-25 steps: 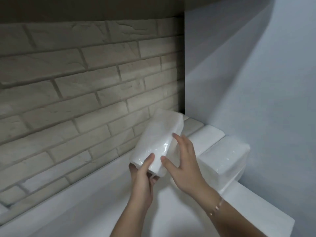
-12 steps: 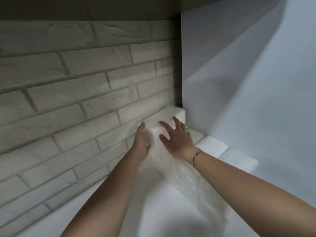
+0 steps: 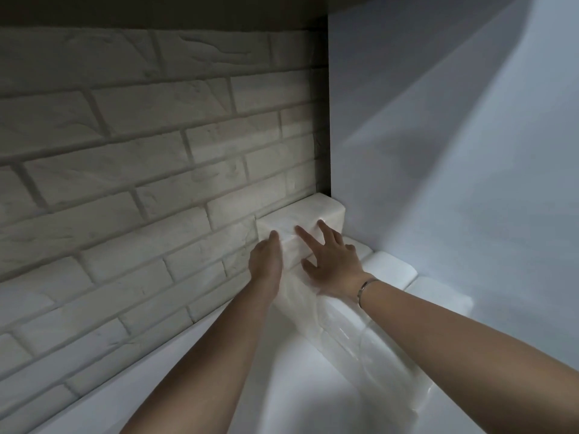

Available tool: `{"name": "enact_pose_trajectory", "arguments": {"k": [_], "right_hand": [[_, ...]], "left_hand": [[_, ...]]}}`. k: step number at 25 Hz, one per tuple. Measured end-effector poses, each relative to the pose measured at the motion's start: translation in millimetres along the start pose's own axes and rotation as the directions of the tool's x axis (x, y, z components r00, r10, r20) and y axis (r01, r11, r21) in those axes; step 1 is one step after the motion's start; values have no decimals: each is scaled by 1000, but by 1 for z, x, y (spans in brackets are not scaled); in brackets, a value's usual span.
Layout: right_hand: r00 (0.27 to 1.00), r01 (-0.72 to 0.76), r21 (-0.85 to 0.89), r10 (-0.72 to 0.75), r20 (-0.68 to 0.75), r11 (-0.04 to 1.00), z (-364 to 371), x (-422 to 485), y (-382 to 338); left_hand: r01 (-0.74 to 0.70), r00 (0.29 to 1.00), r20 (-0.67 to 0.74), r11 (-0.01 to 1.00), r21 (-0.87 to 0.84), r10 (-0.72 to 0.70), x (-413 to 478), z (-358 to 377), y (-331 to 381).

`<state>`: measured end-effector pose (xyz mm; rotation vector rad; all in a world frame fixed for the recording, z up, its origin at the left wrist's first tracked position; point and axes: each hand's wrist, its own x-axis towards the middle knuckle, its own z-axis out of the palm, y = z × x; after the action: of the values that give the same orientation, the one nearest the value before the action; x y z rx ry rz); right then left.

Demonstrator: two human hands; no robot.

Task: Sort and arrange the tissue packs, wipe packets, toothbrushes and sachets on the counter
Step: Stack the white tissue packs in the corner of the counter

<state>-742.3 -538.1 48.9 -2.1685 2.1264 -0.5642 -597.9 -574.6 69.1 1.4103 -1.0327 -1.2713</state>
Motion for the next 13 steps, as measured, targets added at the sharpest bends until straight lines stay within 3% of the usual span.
{"name": "enact_pose_trajectory", "arguments": {"k": [8,13], "right_hand": [[983,-18,85,2,182,996,-16,17,9],[972,10,146,-44,230,989,-20,25,10]], "left_hand": [[1,999,-53,993,-118,-8,13,9,-20],[22,997,69,996,-85,-16,-8,0,-12]]}}
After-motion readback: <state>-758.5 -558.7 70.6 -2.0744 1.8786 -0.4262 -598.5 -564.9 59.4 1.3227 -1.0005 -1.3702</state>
